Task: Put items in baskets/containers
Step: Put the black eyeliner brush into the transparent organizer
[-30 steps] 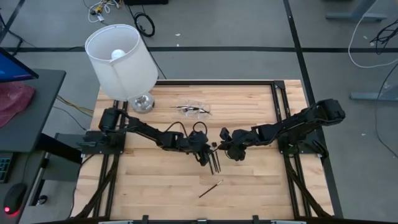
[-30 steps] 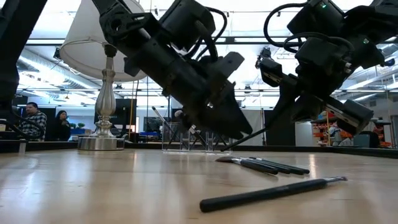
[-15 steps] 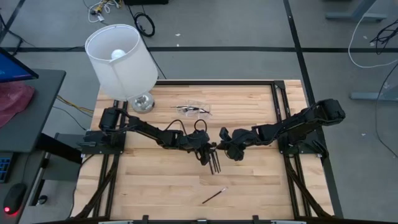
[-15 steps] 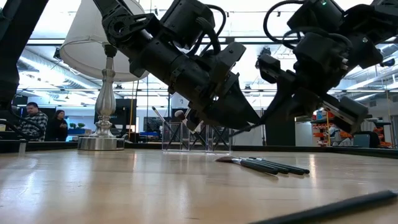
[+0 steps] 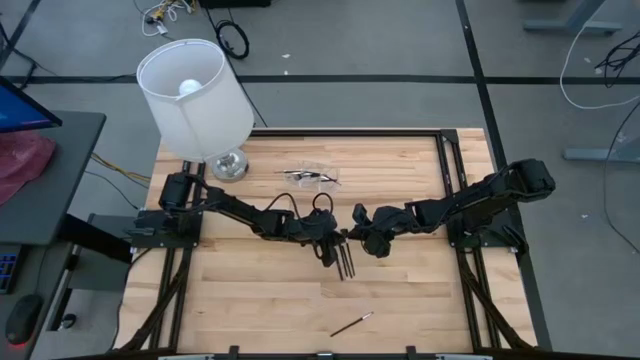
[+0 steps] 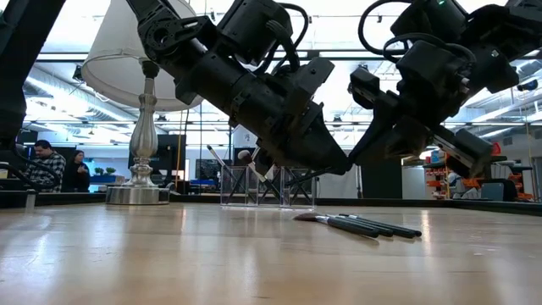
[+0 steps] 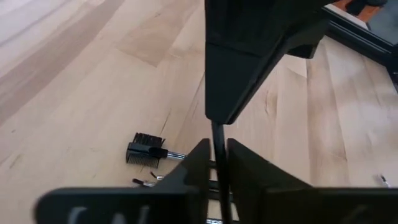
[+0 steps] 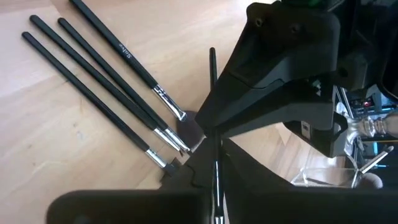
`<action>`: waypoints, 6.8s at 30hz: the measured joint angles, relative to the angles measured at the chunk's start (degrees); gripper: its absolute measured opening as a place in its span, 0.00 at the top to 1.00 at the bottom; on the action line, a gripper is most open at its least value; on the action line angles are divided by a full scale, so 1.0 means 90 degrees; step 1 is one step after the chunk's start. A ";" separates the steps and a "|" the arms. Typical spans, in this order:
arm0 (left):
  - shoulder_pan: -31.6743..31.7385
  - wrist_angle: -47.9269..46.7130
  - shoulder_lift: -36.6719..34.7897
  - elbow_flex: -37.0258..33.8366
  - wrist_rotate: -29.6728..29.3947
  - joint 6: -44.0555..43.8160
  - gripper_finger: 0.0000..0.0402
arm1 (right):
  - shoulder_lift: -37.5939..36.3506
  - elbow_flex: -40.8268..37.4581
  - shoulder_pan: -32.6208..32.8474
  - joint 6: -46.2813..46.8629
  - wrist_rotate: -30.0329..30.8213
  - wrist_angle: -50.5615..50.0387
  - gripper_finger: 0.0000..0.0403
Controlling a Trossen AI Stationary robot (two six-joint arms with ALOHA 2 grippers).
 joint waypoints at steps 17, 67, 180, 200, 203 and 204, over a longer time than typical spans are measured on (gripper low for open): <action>-0.0012 -0.1388 -0.0722 -0.0005 -0.1259 0.0381 0.97 | -0.0230 0.0005 0.0398 0.0658 0.3029 0.0743 0.70; 0.0065 0.4278 -0.1657 -0.2335 -0.1180 0.3616 0.95 | -0.0228 -0.0432 -0.1772 0.5759 -0.2624 0.4663 0.51; 0.1753 0.6584 -0.0986 -0.3316 -0.3677 0.3355 0.96 | -0.4002 -0.1044 -0.1430 0.4333 -0.0668 0.1986 0.49; 0.2242 0.5253 -0.0928 -0.3266 -0.3440 0.3327 0.96 | -0.4002 -0.1044 -0.1430 0.4328 -0.0675 0.1941 0.49; 0.2277 0.5233 -0.0928 -0.3266 -0.3391 0.3302 0.94 | -0.4002 -0.1044 -0.1430 0.4325 -0.0675 0.1940 0.49; 0.2283 0.5194 -0.0928 -0.3266 -0.3379 0.3285 0.93 | -0.4002 -0.1044 -0.1430 0.4322 -0.0675 0.1939 0.49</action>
